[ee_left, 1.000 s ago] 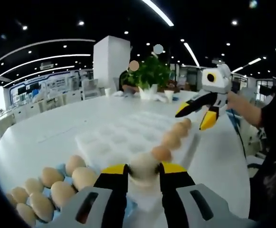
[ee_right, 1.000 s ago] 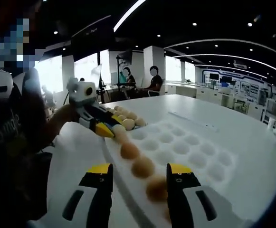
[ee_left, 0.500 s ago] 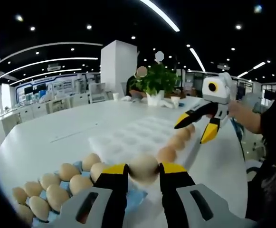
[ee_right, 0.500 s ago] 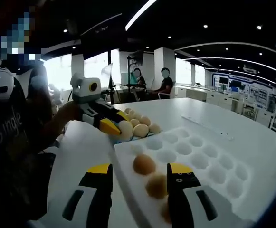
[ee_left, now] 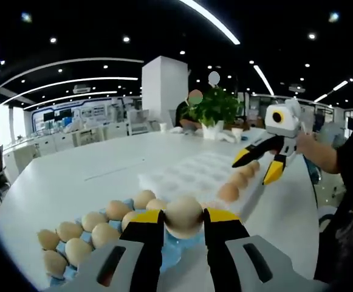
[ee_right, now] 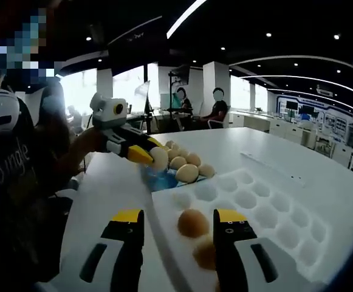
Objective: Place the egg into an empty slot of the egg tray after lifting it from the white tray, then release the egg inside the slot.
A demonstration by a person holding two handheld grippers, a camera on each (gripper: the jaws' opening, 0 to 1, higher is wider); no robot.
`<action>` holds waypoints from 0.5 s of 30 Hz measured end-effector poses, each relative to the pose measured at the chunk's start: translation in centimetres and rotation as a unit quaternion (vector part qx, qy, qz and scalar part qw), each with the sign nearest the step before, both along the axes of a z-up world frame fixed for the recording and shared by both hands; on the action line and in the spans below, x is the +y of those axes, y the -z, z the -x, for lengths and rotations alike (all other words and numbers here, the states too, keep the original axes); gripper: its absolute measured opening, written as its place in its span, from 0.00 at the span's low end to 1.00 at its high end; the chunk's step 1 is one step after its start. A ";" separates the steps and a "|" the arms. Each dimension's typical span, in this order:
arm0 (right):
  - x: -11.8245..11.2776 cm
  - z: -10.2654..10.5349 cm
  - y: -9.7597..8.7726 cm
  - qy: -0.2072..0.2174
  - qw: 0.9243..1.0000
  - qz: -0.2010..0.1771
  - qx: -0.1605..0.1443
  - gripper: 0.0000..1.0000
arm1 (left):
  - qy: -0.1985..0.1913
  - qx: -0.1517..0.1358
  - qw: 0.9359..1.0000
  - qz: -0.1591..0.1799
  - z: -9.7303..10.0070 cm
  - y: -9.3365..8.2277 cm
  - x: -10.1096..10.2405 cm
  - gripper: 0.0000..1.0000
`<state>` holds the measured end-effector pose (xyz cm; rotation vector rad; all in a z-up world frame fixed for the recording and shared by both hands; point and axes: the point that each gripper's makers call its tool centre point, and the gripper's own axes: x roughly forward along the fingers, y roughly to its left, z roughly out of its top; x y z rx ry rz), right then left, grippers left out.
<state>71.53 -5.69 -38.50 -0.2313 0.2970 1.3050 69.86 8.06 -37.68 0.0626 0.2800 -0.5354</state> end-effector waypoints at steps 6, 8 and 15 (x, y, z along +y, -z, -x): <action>0.2 -0.1 -0.1 -0.003 1.000 0.000 -0.002 0.48 | -0.020 0.000 1.000 -0.003 0.7 0.2 1.4 0.26; 0.2 0.0 -0.1 -0.004 1.000 0.000 -0.003 0.48 | -0.025 0.001 1.000 -0.001 0.4 0.3 2.6 0.26; 0.1 -0.1 0.0 -0.002 1.000 0.001 -0.003 0.48 | -0.039 0.001 0.999 0.002 -0.2 0.4 4.8 0.26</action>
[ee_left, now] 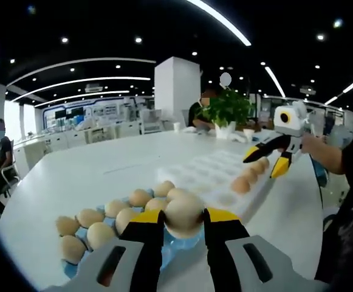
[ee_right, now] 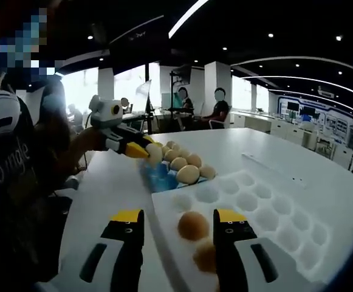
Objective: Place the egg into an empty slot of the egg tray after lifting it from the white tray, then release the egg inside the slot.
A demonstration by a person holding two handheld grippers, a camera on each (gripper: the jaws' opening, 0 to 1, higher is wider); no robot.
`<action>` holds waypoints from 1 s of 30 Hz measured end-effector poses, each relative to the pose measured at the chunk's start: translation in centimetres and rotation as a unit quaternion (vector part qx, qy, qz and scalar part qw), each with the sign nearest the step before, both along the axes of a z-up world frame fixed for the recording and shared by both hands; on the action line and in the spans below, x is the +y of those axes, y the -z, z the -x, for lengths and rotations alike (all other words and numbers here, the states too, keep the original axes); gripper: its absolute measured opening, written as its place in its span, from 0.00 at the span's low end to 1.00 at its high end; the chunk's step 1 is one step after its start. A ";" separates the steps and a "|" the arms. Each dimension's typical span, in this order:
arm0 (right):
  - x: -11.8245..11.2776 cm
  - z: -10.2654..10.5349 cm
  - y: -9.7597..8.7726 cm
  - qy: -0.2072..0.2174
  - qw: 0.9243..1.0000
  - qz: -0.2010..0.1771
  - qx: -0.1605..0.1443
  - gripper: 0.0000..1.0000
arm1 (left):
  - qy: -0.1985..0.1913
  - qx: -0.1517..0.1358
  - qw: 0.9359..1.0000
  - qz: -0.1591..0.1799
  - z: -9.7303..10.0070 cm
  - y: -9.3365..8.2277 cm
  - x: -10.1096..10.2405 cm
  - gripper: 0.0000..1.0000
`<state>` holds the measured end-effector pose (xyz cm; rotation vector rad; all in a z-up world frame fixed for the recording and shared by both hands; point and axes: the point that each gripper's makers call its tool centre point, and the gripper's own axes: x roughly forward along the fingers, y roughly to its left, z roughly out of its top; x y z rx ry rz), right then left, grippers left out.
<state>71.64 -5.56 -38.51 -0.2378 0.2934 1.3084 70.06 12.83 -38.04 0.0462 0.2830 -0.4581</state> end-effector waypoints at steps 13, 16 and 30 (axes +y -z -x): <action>-0.4 -0.3 0.0 0.005 1.000 -0.001 -0.001 0.48 | -0.034 -0.003 0.999 -0.002 0.0 0.0 3.1 0.26; -0.4 -0.2 0.0 0.005 1.000 -0.002 -0.001 0.48 | -0.043 -0.002 0.999 -0.003 0.2 0.1 3.8 0.26; -0.3 -0.2 0.1 0.005 1.000 -0.001 -0.001 0.48 | -0.094 0.000 0.996 0.000 1.8 0.9 7.2 0.26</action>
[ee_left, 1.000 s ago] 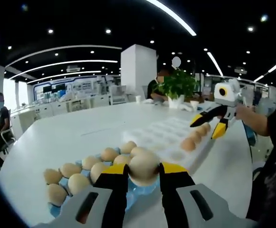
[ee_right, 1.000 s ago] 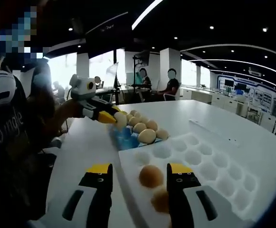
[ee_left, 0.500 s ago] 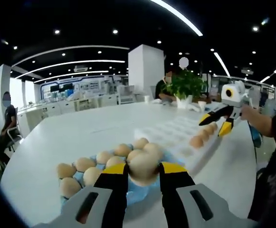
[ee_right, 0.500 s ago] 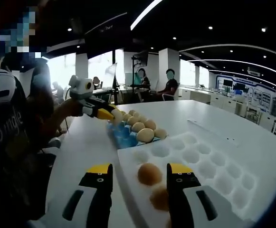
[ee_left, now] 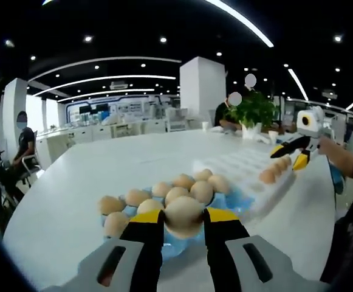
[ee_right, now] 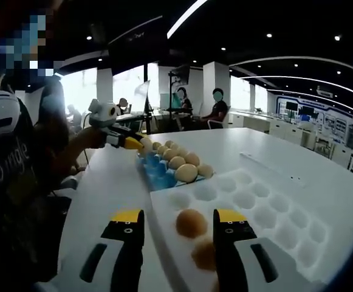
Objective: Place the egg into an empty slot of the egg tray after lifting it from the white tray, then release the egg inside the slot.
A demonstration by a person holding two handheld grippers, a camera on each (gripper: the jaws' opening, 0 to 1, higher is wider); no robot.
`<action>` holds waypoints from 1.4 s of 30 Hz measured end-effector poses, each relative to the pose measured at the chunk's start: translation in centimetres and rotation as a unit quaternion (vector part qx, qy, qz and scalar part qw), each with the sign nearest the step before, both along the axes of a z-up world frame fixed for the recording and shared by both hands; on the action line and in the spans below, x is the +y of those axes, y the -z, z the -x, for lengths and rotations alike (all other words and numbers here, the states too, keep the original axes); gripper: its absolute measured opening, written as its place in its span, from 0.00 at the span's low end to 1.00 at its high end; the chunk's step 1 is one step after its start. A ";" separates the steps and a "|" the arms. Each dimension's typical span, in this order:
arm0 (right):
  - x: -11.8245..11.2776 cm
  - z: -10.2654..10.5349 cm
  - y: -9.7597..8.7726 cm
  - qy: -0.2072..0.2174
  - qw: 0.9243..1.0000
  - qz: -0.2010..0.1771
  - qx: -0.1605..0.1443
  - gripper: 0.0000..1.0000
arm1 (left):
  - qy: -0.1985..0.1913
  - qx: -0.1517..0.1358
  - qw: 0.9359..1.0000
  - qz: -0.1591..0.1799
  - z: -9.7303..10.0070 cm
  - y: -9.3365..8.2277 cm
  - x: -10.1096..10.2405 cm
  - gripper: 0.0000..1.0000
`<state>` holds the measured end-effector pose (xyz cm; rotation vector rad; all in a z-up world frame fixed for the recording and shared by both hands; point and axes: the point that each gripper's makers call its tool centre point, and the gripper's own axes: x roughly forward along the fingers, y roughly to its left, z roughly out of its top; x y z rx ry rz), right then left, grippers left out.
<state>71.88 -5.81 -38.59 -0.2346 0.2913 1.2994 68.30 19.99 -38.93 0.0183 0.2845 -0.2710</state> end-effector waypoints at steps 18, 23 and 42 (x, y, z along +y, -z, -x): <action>0.2 0.2 0.2 0.000 1.000 0.003 0.001 0.48 | -0.051 0.010 0.999 -0.006 1.0 1.0 4.1 0.26; 0.2 0.3 0.3 0.000 1.000 0.004 0.001 0.48 | -0.063 0.012 0.998 -0.005 1.0 1.2 5.0 0.26; 0.1 0.3 0.3 0.002 1.000 0.005 -0.003 0.48 | -0.082 0.032 0.996 -0.013 1.1 2.9 6.2 0.26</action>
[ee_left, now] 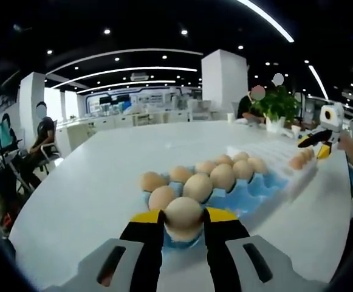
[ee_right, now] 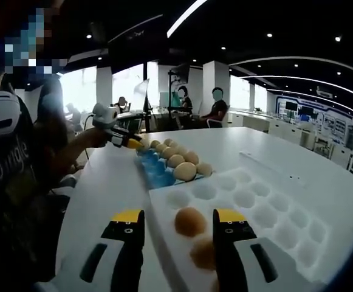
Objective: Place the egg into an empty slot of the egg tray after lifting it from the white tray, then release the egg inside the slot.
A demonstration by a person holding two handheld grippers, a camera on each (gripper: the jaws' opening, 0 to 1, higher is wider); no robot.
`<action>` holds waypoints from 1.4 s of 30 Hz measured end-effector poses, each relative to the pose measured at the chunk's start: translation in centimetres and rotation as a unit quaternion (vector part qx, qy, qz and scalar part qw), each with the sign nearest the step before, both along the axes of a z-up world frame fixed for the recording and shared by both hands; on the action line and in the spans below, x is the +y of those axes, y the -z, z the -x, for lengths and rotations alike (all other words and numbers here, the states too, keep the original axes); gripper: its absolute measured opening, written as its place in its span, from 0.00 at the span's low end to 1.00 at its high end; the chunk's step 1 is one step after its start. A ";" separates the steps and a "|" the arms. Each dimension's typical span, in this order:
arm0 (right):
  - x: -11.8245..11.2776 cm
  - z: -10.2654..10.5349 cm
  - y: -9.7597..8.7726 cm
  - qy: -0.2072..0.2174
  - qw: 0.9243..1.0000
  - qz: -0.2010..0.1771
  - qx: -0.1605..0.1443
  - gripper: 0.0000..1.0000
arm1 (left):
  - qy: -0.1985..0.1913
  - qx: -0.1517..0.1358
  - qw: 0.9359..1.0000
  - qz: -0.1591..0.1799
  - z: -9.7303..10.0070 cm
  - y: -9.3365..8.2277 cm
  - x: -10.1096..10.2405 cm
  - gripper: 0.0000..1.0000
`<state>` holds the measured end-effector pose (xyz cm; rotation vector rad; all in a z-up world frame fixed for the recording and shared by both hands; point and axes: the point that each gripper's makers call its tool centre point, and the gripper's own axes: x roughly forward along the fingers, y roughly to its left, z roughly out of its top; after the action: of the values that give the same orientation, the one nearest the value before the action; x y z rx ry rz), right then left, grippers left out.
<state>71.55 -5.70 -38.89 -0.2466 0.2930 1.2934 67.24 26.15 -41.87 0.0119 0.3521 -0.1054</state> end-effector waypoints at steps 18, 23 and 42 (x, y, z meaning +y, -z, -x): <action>-0.3 0.1 0.1 0.002 1.000 -0.002 0.000 0.48 | 0.016 -0.034 0.999 0.022 0.0 -2.1 -1.4 0.25; -0.7 0.0 0.3 0.007 1.000 -0.001 0.001 0.47 | 0.035 -0.033 0.999 0.017 -0.2 -2.4 -3.0 0.27; -0.6 0.4 0.6 -0.003 1.000 0.014 -0.009 0.47 | 0.085 -0.031 0.996 0.010 0.2 -2.7 -6.6 0.33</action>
<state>71.14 -6.28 -39.54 -0.2832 0.2957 1.2934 67.05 19.52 -39.12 0.0250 0.2880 -0.2760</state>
